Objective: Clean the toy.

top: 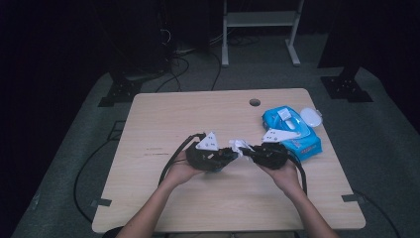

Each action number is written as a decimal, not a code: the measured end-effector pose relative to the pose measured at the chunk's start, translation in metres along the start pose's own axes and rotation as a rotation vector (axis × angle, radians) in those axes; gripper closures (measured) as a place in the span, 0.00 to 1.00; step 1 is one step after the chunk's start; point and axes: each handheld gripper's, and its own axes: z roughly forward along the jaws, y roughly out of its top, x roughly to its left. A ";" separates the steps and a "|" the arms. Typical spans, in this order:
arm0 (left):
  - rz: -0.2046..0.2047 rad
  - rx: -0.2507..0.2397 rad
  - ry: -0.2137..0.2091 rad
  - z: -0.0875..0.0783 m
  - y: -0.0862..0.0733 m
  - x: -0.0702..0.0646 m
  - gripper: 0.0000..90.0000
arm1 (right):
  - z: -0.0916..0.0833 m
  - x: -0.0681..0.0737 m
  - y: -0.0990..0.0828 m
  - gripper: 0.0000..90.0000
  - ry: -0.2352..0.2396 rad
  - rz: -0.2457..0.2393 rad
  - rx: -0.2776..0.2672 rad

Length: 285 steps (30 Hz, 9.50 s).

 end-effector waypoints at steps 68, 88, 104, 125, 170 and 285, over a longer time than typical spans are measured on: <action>-0.158 0.014 0.038 -0.003 -0.070 0.006 0.66 | 0.068 0.030 0.002 0.93 0.089 0.008 0.086; -0.118 0.085 0.036 0.008 -0.072 -0.003 0.59 | 0.076 0.031 -0.009 0.93 0.087 -0.004 0.147; -0.110 0.050 0.041 0.006 -0.066 -0.004 0.65 | 0.065 0.019 -0.006 0.93 -0.033 -0.060 0.168; -0.098 0.054 0.038 0.006 -0.065 -0.004 0.65 | 0.078 0.036 -0.003 0.93 0.034 -0.068 0.159; -0.091 0.085 0.025 0.001 -0.065 0.001 0.65 | 0.042 -0.007 -0.014 0.93 -0.091 0.013 0.141; -0.015 -0.040 -0.018 0.002 -0.005 -0.011 0.64 | 0.013 -0.021 -0.016 0.93 0.000 0.143 0.031</action>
